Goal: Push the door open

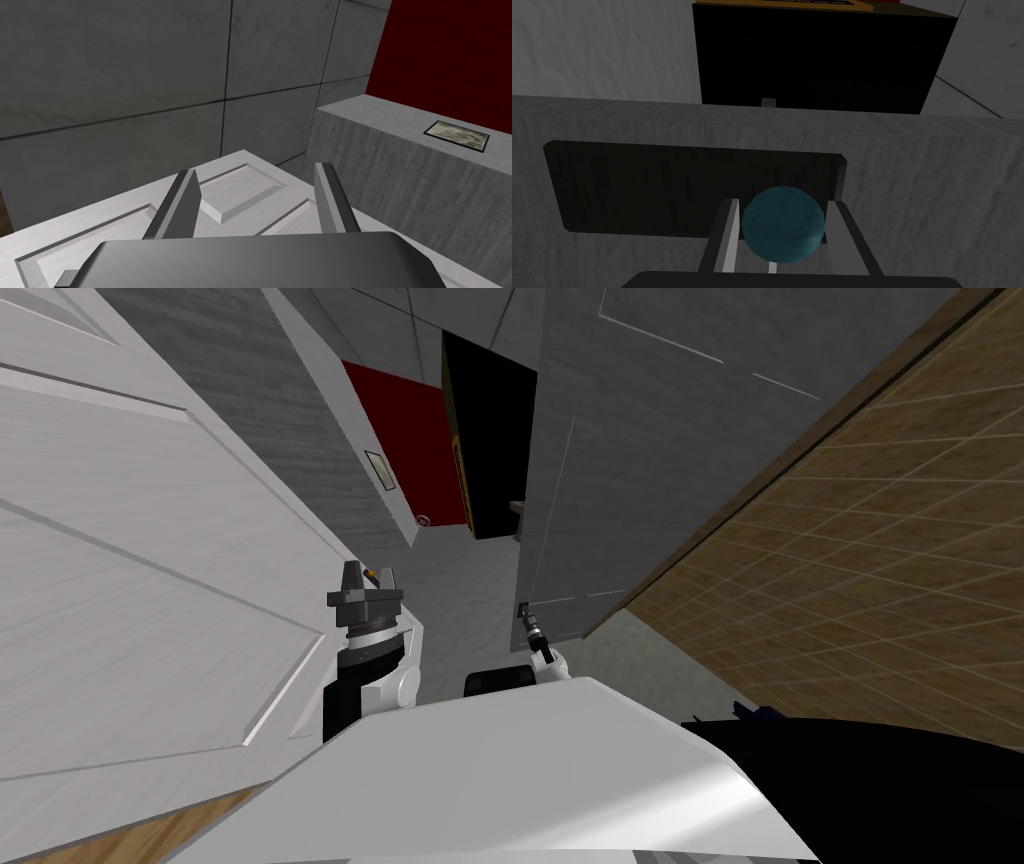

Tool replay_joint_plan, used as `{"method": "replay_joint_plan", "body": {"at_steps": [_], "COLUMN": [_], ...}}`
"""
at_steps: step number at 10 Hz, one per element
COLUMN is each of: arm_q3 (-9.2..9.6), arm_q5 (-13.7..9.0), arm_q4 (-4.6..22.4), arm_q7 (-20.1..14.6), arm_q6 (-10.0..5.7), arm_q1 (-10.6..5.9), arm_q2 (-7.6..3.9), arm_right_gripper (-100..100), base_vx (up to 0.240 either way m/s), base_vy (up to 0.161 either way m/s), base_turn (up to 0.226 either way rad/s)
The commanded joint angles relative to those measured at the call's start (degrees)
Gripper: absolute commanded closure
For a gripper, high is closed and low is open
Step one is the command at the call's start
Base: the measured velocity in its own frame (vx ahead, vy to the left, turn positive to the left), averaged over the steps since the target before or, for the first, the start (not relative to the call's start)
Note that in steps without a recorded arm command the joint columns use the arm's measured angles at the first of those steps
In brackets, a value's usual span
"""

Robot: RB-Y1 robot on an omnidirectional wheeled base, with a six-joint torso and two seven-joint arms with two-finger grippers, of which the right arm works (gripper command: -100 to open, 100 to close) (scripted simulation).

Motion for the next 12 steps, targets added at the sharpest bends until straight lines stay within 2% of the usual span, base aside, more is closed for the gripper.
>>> {"method": "replay_joint_plan", "body": {"at_steps": [1, 2, 6, 7, 8, 12], "arm_q3": [-0.07, -0.78, -2.50, -2.50, -3.63, -6.24], "arm_q5": [0.0, -0.4, -1.3, -1.3, -1.9, -3.2], "arm_q4": [-0.1, 0.1, 0.2, 0.2, 0.3, 0.6], "arm_q7": [0.0, 0.2, 0.7, 0.7, 1.1, 1.9], "arm_q6": [-0.12, 0.00, -0.01, -0.01, -0.02, -0.04], "arm_q1": [-0.03, -0.02, -0.13, -0.13, -0.21, -0.38], "arm_q2": [-0.05, -0.82, -2.13, -2.13, -2.76, -3.74], "arm_right_gripper": [100, 100, 100, 100, 100, 100], "base_vx": [0.000, 0.092, 0.170, 0.142, 0.163, 0.206], "base_vy": [0.000, 0.034, 0.071, 0.027, 0.074, 0.058], "base_turn": [0.000, -0.016, -0.039, -0.031, -0.057, -0.093]}}
